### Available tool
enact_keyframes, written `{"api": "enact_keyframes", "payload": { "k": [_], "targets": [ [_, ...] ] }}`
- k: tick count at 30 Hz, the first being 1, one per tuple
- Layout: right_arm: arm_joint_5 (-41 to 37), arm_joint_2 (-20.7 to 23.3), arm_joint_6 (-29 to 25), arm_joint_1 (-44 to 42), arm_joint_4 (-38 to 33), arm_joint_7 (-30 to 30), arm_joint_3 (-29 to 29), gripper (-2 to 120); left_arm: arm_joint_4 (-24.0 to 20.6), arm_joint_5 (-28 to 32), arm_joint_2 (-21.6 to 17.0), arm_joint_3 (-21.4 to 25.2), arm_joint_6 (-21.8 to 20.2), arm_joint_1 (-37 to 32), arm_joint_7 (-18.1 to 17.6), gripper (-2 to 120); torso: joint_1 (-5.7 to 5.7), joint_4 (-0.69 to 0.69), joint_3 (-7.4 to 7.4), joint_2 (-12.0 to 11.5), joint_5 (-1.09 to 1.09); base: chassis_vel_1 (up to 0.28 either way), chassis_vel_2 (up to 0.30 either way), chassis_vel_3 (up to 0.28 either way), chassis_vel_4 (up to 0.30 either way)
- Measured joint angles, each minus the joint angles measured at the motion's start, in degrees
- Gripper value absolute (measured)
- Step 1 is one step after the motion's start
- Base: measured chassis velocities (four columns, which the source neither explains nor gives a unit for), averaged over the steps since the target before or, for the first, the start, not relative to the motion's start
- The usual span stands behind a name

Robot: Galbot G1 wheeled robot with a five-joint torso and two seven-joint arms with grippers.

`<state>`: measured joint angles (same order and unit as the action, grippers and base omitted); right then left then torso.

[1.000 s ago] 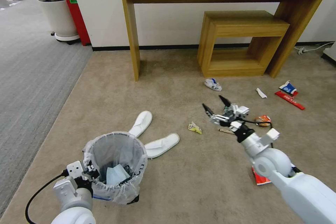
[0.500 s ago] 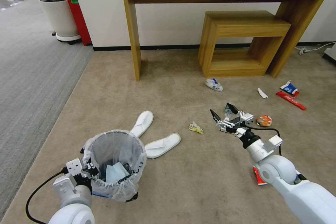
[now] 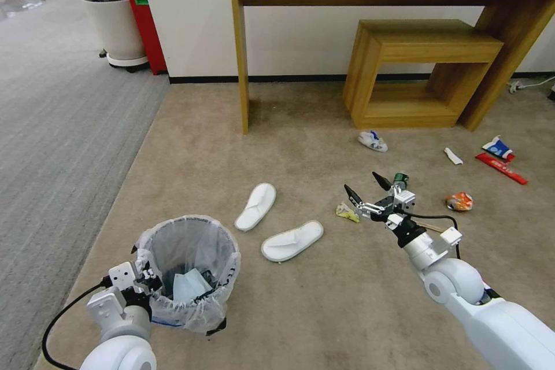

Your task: Pick up the trash bin and place the garbage on the floor into it.

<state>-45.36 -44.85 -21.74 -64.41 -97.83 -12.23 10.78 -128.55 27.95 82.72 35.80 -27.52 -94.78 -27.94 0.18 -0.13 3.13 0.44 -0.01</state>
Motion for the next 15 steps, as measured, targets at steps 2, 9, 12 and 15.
{"api": "enact_keyframes", "payload": {
  "k": [2, 9, 12, 15],
  "targets": [
    [1.0, 0.0, 0.0, 0.0, 0.0, 0.0, 0.0, 100, 0.0, 0.0, 0.1, -0.1, 0.1, -0.1, 0.0, 3, 0.00, -0.02, 0.00, 0.0, 0.03, -0.052, -0.050, 0.033, 0.036],
    [3.0, 0.1, 0.7, -0.5, -0.1, 0.0, 0.7, 99, -0.3, -0.3, 0.3, -0.2, 0.4, -0.6, 0.0, 3, 0.00, -0.02, 0.00, 0.0, 0.01, -0.016, -0.015, 0.010, 0.006],
    [3.5, 0.2, 0.7, -0.8, -0.2, -0.1, 0.8, 97, -0.4, -0.6, 0.5, -0.2, 0.5, -0.8, 0.0, 3, 0.00, -0.01, 0.00, 0.0, 0.01, 0.000, 0.000, 0.000, 0.000],
    [3.9, 0.2, 0.6, -1.1, -0.4, -0.1, 1.0, 93, -0.6, -1.0, 0.8, -0.4, 0.8, -1.2, 0.1, 3, 0.00, -0.01, 0.00, 0.0, 0.01, 0.000, 0.000, 0.000, 0.000]
  ]
}}
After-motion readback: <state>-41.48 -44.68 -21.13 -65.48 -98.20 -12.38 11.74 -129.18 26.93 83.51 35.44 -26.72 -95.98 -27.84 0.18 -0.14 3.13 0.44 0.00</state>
